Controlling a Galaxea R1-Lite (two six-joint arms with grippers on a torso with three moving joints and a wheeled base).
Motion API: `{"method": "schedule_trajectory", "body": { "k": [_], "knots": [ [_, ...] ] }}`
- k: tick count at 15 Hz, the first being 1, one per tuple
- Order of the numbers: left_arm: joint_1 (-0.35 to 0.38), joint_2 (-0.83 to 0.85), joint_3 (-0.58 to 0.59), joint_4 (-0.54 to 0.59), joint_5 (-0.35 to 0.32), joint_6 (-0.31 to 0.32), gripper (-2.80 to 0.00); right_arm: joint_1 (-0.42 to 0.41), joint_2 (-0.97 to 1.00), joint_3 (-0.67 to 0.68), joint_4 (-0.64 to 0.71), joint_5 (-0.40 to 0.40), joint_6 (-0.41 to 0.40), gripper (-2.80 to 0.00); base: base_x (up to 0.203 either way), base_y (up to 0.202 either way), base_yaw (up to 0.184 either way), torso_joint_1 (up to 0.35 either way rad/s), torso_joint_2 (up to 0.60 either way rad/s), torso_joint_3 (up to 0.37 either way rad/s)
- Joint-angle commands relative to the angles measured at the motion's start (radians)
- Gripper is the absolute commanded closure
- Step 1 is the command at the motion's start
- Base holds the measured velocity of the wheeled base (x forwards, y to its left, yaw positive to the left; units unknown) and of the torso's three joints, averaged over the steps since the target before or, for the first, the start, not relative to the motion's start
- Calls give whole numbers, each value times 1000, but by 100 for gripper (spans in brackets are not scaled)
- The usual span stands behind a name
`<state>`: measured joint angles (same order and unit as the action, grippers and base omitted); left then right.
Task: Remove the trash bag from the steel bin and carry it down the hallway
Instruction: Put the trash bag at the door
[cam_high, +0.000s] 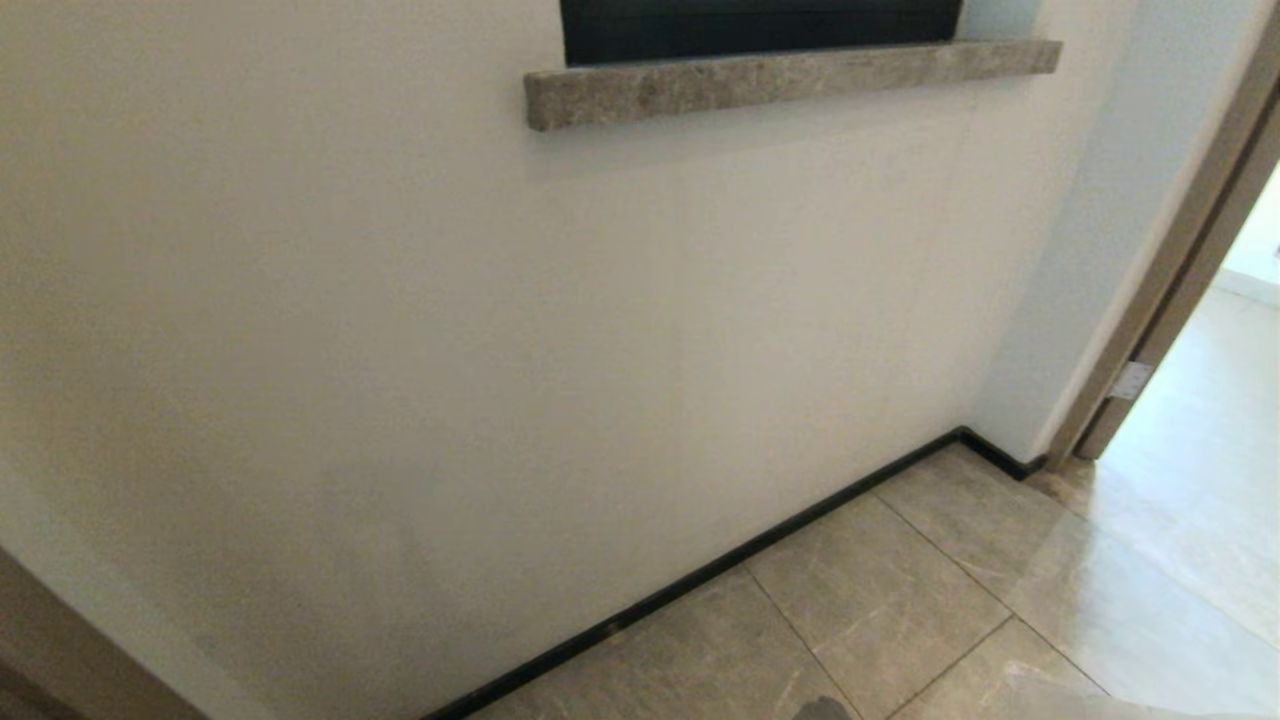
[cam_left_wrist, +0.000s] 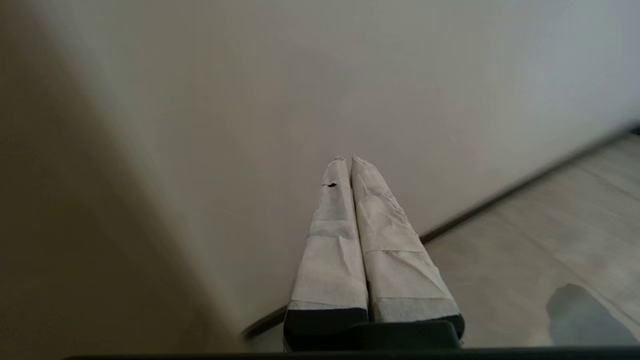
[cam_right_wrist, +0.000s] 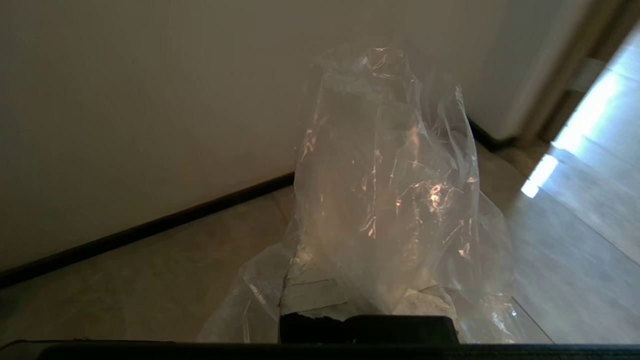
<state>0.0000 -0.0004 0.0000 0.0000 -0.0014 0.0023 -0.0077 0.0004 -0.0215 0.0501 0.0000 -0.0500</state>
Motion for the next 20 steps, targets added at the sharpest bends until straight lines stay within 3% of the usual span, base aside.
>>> {"method": "schedule_trajectory", "body": {
  "k": [1, 8, 20],
  "knots": [
    [0, 0, 0, 0, 0, -1, 0, 0, 0, 0, 2, 0, -2, 0, 1, -7, 171, 2, 4, 8],
    [0, 0, 0, 0, 0, -1, 0, 0, 0, 0, 2, 7, -4, 0, 0, -9, 173, 3, 149, 145],
    [0, 0, 0, 0, 0, -1, 0, 0, 0, 0, 1, 3, 1, 0, -1, -9, 159, 3, 13, 13]
  ]
}}
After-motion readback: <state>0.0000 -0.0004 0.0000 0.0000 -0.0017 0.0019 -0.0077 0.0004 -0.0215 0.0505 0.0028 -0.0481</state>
